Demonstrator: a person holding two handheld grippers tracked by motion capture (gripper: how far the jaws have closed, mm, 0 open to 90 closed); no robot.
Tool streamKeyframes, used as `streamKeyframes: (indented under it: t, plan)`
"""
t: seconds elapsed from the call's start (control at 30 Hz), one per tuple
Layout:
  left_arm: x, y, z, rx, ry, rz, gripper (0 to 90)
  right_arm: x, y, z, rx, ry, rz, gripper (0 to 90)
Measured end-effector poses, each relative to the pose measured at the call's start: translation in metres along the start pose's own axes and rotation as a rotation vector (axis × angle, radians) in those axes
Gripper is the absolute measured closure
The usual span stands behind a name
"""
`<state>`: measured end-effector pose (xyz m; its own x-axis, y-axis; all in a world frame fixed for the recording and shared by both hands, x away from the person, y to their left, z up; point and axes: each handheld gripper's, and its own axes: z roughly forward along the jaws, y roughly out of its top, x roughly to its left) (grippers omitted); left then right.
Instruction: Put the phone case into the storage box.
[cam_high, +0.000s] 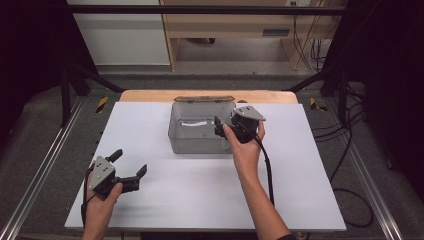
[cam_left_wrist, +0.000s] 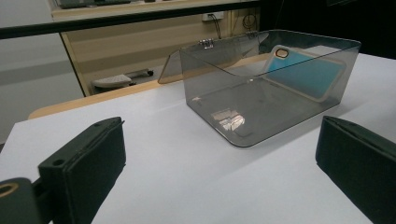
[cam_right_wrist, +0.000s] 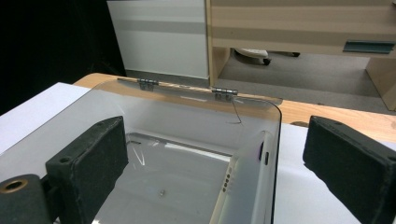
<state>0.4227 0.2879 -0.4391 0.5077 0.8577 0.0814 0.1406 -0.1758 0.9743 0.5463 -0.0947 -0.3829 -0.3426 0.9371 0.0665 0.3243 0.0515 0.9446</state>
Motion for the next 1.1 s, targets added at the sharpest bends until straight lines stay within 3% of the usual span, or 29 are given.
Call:
streamKeyframes:
  t: [0.5,0.8,1.1]
  plan:
    - [0.002,0.001,-0.003,-0.015,0.011,0.004,2.0,-0.021,0.009,-0.035,-0.035,0.063,-0.024,5.9]
    - [0.003,0.003,-0.005,-0.030,0.013,0.010,2.0,-0.044,0.008,-0.066,-0.098,0.083,-0.043,4.2]
    - [0.003,0.003,-0.009,-0.036,0.023,0.004,1.9,-0.078,-0.010,-0.095,-0.148,0.058,-0.060,4.2]
